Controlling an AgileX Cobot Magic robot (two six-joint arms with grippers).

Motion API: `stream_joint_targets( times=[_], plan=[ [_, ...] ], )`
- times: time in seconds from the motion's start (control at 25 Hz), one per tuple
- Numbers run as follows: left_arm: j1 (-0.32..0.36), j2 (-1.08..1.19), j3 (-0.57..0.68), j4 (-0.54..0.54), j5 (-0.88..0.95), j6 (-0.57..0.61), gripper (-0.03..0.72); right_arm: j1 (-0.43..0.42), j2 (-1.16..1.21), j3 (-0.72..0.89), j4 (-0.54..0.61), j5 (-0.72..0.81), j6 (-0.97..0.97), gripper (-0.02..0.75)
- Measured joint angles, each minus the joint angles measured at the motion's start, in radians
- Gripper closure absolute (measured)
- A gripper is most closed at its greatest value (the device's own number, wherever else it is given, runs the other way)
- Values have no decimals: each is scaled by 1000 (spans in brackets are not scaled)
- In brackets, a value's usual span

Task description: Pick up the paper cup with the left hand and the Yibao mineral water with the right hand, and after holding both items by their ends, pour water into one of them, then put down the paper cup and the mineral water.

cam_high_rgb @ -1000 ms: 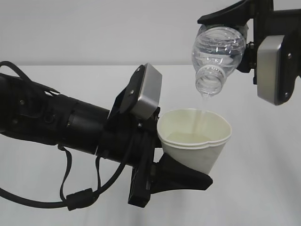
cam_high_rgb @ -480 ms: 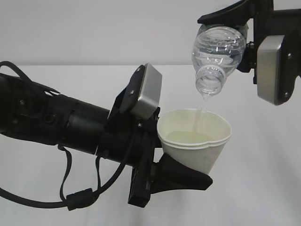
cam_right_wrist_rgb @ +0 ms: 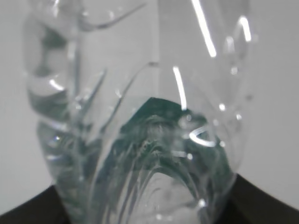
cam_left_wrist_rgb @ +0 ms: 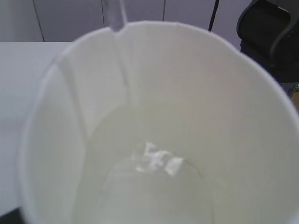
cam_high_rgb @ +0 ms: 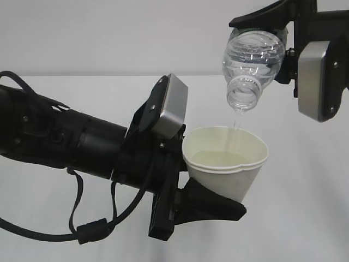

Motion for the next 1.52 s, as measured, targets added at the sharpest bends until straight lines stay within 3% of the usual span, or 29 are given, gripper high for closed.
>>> stream_joint_targets(
  times=[1.52],
  plan=[
    [0, 0, 0, 1, 18, 0, 262, 0, 0, 0, 2, 0, -2, 316]
  ],
)
